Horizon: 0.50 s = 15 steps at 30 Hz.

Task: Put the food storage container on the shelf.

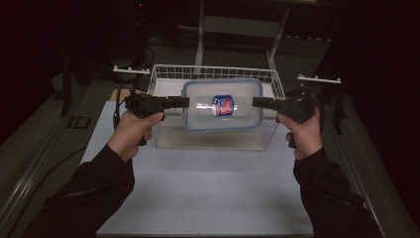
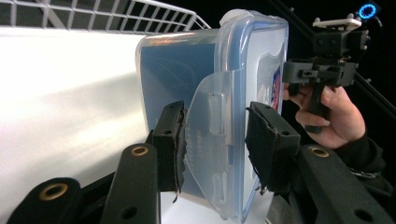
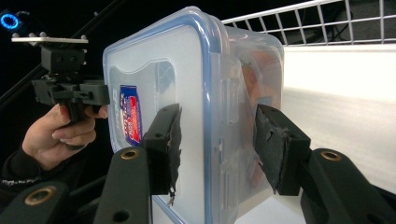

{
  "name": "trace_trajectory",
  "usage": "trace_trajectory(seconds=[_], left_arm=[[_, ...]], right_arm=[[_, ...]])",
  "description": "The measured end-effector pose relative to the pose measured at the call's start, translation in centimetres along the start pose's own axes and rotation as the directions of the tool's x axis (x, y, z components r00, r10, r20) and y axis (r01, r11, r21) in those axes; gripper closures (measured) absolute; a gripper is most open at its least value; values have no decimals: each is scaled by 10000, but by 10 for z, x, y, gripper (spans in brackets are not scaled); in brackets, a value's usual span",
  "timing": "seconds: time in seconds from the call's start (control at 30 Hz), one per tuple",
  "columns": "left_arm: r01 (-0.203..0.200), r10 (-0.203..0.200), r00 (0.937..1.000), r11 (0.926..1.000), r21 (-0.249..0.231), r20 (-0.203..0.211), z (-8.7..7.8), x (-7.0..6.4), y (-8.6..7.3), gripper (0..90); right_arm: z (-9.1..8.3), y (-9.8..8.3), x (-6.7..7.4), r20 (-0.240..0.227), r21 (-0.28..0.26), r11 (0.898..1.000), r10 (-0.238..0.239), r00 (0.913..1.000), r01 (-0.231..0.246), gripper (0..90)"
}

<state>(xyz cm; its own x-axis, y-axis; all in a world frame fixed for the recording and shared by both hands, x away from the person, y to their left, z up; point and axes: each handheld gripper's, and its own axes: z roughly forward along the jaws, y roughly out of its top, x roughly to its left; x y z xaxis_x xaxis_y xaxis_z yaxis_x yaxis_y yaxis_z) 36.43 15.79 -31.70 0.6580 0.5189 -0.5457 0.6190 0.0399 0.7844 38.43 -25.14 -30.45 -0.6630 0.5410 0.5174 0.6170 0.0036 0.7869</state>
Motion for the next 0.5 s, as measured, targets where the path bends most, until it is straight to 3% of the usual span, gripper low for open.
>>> trace_trajectory(seconds=[0.33, 0.5], left_arm=[[501, -501, 9984, 9987, -10, -270, 19, 27, 15, 574], [705, -709, 9972, 9974, -177, -225, 24, 34, 23, 572]], right_arm=[[20, 10, -27, 199, 59, 9983, 574, 9982, -576, 518], [23, 17, -33, 258, -18, 9967, 817, 9963, -817, 517]])
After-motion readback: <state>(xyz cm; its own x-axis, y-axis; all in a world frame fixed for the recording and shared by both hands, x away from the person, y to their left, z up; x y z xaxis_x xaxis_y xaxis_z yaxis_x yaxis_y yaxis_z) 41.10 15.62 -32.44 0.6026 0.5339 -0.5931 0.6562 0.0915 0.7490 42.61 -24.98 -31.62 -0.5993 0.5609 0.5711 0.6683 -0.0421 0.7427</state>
